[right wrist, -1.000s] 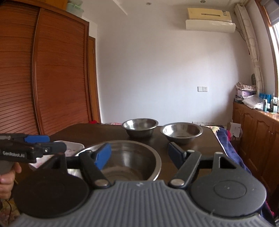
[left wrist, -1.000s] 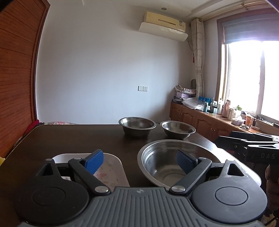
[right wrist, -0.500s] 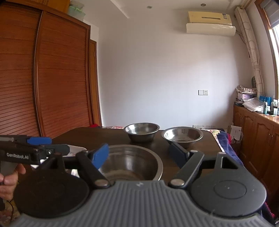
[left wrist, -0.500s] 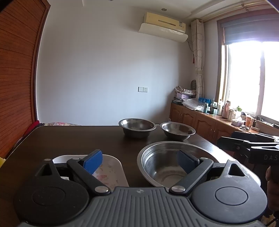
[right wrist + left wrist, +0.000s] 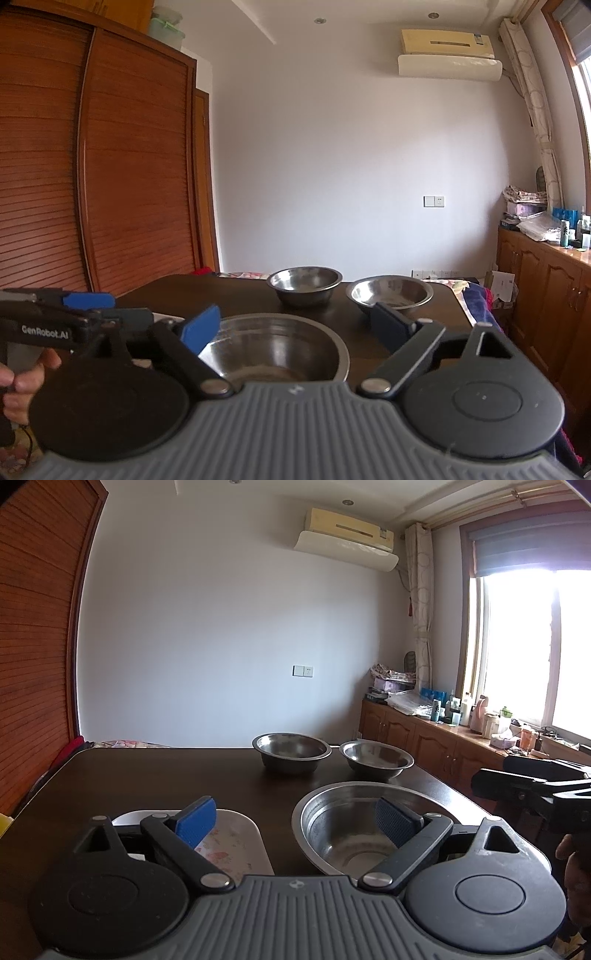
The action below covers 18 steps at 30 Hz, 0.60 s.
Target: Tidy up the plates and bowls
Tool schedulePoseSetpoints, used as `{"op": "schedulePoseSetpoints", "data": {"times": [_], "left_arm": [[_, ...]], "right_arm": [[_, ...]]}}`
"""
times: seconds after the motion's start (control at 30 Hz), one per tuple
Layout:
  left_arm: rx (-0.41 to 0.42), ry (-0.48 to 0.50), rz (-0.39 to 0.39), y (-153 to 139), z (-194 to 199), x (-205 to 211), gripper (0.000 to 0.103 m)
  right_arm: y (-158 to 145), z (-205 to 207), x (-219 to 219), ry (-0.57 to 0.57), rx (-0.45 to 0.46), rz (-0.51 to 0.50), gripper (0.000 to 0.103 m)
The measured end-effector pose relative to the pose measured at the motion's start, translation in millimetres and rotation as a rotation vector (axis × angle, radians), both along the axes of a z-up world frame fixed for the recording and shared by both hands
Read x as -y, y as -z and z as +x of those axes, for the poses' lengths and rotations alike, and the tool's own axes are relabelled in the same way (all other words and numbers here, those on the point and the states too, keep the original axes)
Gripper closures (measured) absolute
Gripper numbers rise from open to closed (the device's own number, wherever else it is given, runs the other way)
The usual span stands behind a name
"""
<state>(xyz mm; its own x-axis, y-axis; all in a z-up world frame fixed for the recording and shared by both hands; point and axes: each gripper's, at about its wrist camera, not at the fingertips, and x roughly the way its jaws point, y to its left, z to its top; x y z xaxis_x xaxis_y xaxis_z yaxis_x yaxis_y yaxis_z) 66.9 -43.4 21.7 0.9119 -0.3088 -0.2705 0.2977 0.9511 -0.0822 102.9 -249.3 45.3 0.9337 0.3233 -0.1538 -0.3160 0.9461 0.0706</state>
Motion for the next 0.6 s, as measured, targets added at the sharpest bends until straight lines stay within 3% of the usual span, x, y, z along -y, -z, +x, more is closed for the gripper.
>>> {"op": "schedulePoseSetpoints", "data": {"times": [0.07,0.37,0.6], "left_arm": [[0.0,0.001,-0.003,-1,0,-1,0.0],[0.013,0.006,0.009,-11,8,-3,0.0],[0.009,0.033,0.049,-30,44,0,0.0]], "right_arm": [[0,-1,0,-0.005,0.006,0.005,0.0],[-6,0,0,-0.01,0.017,0.001,0.0],[-24,26,5,-0.024,0.009,-0.042,0.0]]}}
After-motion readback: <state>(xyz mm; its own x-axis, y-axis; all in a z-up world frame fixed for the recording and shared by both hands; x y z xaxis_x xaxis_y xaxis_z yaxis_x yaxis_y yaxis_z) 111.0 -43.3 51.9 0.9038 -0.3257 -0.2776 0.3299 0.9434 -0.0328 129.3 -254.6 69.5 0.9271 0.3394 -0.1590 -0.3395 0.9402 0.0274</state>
